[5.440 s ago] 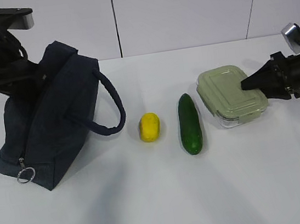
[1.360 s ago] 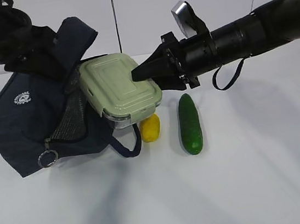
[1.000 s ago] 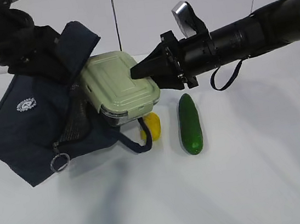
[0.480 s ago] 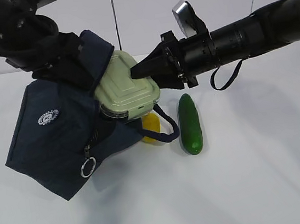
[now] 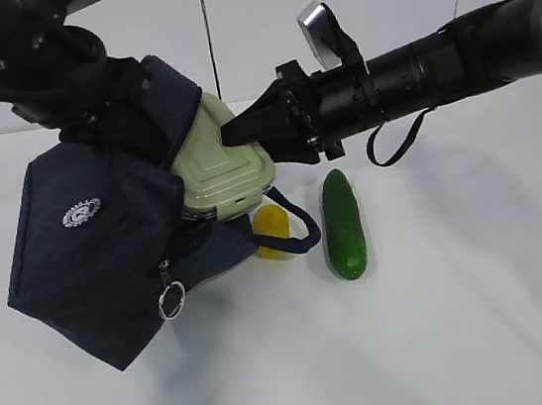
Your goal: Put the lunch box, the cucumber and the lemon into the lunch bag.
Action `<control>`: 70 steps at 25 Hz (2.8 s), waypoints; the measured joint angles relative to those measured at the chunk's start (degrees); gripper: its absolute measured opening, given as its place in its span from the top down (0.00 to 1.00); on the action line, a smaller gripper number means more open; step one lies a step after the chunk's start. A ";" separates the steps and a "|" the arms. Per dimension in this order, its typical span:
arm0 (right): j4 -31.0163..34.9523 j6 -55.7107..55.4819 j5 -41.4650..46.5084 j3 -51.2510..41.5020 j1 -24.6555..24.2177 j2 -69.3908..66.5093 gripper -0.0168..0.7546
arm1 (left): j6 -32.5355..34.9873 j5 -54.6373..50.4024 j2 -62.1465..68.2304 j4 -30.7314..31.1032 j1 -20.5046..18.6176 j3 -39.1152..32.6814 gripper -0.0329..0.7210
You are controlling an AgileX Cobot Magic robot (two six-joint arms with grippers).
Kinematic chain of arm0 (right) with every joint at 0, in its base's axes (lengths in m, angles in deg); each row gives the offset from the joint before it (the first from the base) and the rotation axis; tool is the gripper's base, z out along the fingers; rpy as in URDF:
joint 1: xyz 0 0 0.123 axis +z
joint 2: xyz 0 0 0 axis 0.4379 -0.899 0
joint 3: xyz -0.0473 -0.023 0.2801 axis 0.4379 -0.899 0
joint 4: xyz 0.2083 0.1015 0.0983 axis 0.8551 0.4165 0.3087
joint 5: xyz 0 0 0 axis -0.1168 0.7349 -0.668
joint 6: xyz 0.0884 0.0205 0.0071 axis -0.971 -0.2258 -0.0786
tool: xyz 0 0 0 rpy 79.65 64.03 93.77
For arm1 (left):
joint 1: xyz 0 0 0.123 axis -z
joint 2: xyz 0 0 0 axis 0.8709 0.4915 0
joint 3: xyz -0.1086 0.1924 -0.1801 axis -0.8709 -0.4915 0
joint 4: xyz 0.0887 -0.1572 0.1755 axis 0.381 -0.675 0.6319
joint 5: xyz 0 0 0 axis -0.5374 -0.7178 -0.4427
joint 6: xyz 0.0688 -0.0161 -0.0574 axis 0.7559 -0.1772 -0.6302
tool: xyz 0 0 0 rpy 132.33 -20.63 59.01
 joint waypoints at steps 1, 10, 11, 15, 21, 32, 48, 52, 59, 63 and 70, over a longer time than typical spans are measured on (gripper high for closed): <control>0.00 0.00 0.00 0.00 0.29 0.00 0.51 | 0.00 0.00 0.00 0.00 0.00 0.00 0.93; 0.20 2.23 -1.35 0.00 2.60 0.00 0.51 | 0.12 -0.10 0.33 0.00 0.00 0.00 0.93; 0.20 2.25 -1.60 0.00 2.84 0.00 0.51 | 0.23 0.00 0.73 0.00 0.00 0.00 0.93; -0.45 2.48 -2.55 0.00 2.84 -0.39 0.51 | 0.72 0.71 1.99 0.00 0.00 0.00 0.93; 0.57 2.48 -2.27 0.00 2.84 -3.31 0.51 | 2.01 2.36 3.83 0.00 0.03 0.00 0.93; 2.69 4.05 -2.38 0.00 2.91 -5.21 0.52 | 3.43 4.26 5.85 -0.09 0.12 0.00 0.93; 8.95 7.91 -2.15 0.11 7.92 -9.13 0.52 | 3.80 5.24 5.87 -0.09 0.12 0.00 0.93; 9.56 9.37 -2.06 0.11 8.71 -9.46 0.52 | 3.87 5.24 5.87 -0.09 0.12 0.00 0.93; 10.79 10.15 -1.94 0.11 8.95 -10.44 0.52 | 3.87 5.70 5.96 -0.21 0.12 0.00 0.93; 11.86 10.88 -1.82 0.18 9.72 -11.37 0.52 | 3.87 5.80 6.22 -0.32 0.12 0.00 0.93; 13.38 11.48 -1.70 0.18 11.20 -13.82 0.52 | 3.87 6.05 6.35 -0.44 0.12 0.00 0.93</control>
